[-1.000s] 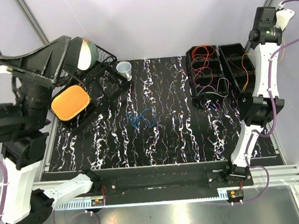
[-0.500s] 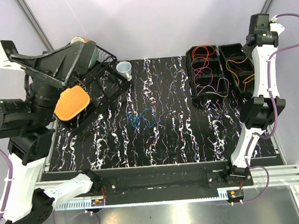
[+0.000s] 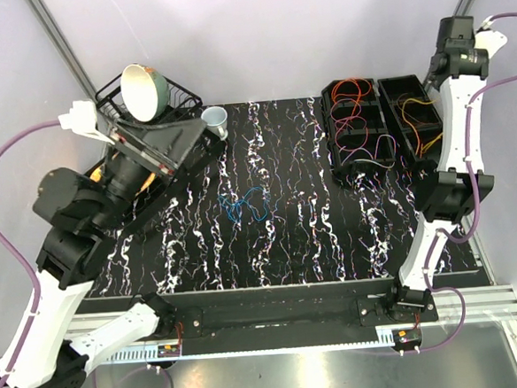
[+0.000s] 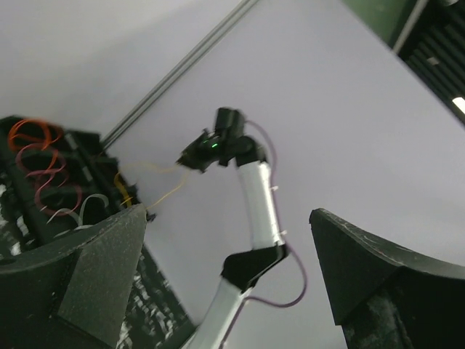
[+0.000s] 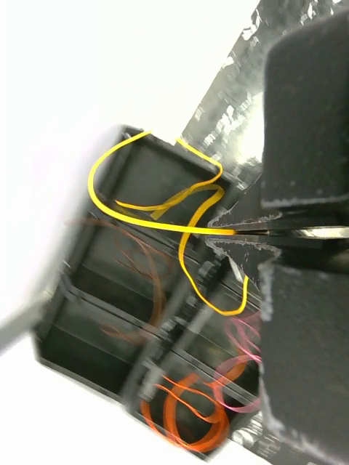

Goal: Untangle the cables

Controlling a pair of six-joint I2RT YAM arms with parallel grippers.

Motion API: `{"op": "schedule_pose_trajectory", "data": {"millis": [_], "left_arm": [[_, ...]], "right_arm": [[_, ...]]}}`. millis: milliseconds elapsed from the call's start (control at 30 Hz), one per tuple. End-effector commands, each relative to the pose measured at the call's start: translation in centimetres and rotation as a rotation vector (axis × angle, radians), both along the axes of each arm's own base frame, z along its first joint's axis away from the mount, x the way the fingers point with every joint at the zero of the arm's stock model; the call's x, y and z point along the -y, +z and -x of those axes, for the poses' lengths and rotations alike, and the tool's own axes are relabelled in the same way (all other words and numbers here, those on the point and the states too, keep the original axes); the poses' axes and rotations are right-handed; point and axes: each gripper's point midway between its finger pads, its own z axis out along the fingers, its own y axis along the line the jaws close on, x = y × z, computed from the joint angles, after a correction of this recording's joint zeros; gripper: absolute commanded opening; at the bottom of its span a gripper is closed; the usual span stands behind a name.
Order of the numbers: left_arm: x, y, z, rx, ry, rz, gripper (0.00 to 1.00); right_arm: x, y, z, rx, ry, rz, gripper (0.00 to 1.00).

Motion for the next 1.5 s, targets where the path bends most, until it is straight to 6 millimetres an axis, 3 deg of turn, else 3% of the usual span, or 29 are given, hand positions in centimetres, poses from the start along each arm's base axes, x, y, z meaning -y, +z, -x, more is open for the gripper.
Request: {"op": "schedule_pose_trajectory", "data": {"millis": [0,133,333,467,633,800,1000,1233,1300,1333,1367,1400,1467], "left_arm": [[-1.4,-3.7,-0.2,-0.017,0.082,-0.115,0.98],[-2.5,-9.4,-1.1,-0.107,0.158,-0.251,0.98],[-2.9,-16.6,-1.1,-0.226,0.161,-0.39,0.98],[-3.4,-20.1,-0.8,-0.296,0.164,-0.461,0.98],[-4.6,-24.2,-1.0,-0.386,0.207,-0.575,0.98],[-4.9,-25.5,-1.0,-0.416,0.213,-0.627,0.98],[-5.2,-26.0,-1.0,-0.423,0.228,-0.638,0.98],[-5.4,-26.5,-0.8,-0.431,0.231,-0.646,0.98],[-5.4,-26.7,-0.8,-0.435,0.231,-0.648,0.98],[-5.4,-26.7,-0.8,-0.436,0.229,-0.649,0.98],[-5.4,-26.6,-0.7,-0.433,0.228,-0.648,0.98],[-5.5,-26.7,-0.7,-0.438,0.228,-0.654,0.98],[-5.6,-26.8,-0.7,-0.438,0.231,-0.66,0.99]], "right_arm": [[3.9,0.2,1.6,-0.051,-0.104,0.078,0.0],[5.8,-2.9,1.9,-0.139,-0.163,0.112,0.0],[6.8,-6.4,-0.9,-0.179,-0.11,0.116,0.0],[6.8,-7.9,-3.3,-0.161,-0.034,0.122,0.0],[6.1,-11.5,-4.3,-0.189,0.045,0.087,0.0],[5.5,-15.2,-3.5,-0.229,0.083,0.043,0.0],[5.8,-17.5,-3.2,-0.23,0.105,0.028,0.0],[5.8,-16.0,-4.0,-0.199,0.131,0.043,0.0],[5.1,-14.6,-5.0,-0.158,0.186,0.029,0.45],[4.8,-14.2,-5.1,-0.157,0.201,0.022,0.6],[4.9,-12.3,-5.4,-0.124,0.202,0.032,0.69],[4.9,-11.6,-5.4,-0.115,0.195,0.03,0.81],[4.5,-9.0,-5.0,-0.077,0.201,0.035,0.86]]}}
